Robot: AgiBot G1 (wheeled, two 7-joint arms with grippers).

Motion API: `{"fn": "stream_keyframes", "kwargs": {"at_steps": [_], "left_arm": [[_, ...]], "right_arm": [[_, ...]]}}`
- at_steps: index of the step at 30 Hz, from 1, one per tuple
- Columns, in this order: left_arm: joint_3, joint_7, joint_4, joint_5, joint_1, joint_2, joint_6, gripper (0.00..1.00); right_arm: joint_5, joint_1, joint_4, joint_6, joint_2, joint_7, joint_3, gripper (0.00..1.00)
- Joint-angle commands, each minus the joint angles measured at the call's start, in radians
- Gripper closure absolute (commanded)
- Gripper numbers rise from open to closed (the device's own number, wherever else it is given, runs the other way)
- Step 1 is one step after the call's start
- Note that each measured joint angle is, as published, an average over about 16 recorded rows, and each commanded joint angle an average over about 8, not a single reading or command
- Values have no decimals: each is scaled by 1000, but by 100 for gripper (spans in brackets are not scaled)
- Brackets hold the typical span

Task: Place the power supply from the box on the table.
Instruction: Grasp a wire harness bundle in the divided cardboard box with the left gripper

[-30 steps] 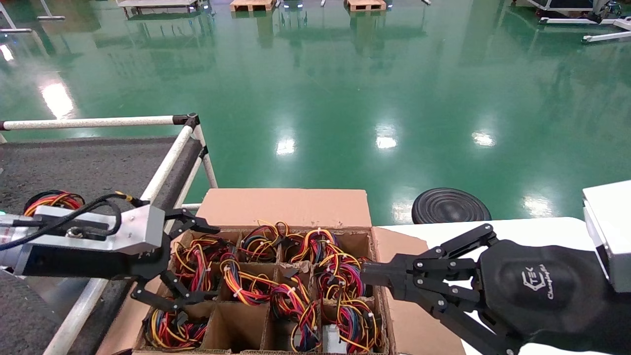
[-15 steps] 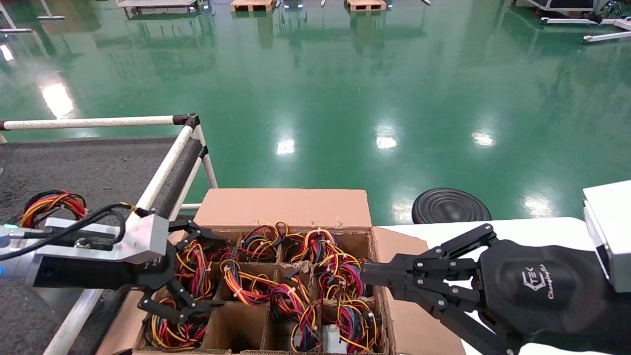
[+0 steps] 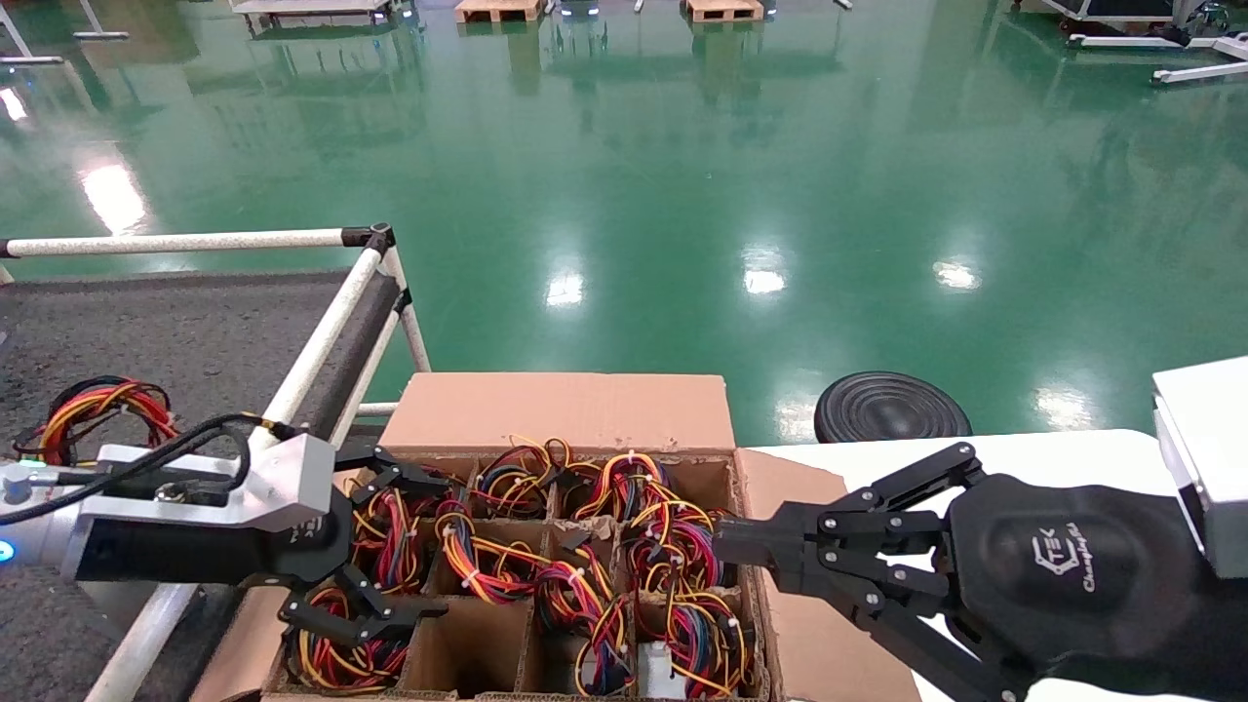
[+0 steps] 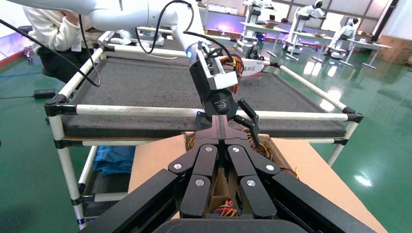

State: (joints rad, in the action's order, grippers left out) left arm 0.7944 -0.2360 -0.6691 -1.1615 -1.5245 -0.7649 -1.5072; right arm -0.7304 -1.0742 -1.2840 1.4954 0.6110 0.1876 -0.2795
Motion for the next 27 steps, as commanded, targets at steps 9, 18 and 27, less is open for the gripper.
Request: {"fn": "stream_keyframes", "kwargs": {"at_steps": [9,18,27], "left_arm": [[6,-26,44,6,1,-17,-8,0],[12,-46,78,9,0,-32,-16,0],[18,-61,105,9,-3,-47,-22,97]], "right_arm": [[0,0,0,0,0,0,0,100],[0,0,0,0,0,0,0,100],[0,0,0,0,0,0,0,100]]}}
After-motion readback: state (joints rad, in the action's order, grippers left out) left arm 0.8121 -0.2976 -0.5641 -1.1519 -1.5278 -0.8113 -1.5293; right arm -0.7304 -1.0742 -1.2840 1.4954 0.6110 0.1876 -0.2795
